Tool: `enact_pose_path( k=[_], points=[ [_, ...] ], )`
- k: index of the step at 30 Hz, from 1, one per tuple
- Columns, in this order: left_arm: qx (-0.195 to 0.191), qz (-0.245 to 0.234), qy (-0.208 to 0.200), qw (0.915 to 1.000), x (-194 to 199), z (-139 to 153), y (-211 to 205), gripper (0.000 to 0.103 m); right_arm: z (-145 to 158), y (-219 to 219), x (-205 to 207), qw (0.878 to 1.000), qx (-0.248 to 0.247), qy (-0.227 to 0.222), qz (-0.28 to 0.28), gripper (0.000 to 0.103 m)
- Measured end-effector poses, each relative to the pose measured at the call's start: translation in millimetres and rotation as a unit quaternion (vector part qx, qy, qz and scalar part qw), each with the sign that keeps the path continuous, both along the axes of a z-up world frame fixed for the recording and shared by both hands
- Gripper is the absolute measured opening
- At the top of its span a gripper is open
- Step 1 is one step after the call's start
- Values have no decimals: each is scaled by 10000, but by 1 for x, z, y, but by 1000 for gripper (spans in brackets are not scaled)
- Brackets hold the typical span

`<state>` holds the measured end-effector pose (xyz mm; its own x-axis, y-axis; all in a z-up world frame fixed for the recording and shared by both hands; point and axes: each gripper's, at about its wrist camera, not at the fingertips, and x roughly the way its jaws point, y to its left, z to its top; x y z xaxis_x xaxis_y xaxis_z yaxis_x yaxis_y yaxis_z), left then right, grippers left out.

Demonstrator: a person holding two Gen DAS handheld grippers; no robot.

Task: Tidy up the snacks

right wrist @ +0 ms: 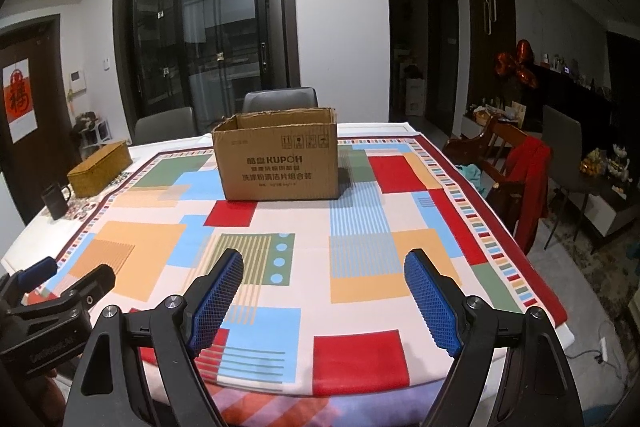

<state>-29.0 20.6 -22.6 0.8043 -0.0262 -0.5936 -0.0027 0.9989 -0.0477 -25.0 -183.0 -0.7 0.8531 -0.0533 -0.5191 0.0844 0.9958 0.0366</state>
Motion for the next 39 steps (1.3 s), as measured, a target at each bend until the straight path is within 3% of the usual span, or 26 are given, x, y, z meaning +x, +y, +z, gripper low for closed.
enact_pose_path(
  k=[39],
  points=[
    [30, 39, 13, 10000, -2, 0, 0, 101, 2, 2, 2, 10000, 41, 9, 35, 84]
  ],
)
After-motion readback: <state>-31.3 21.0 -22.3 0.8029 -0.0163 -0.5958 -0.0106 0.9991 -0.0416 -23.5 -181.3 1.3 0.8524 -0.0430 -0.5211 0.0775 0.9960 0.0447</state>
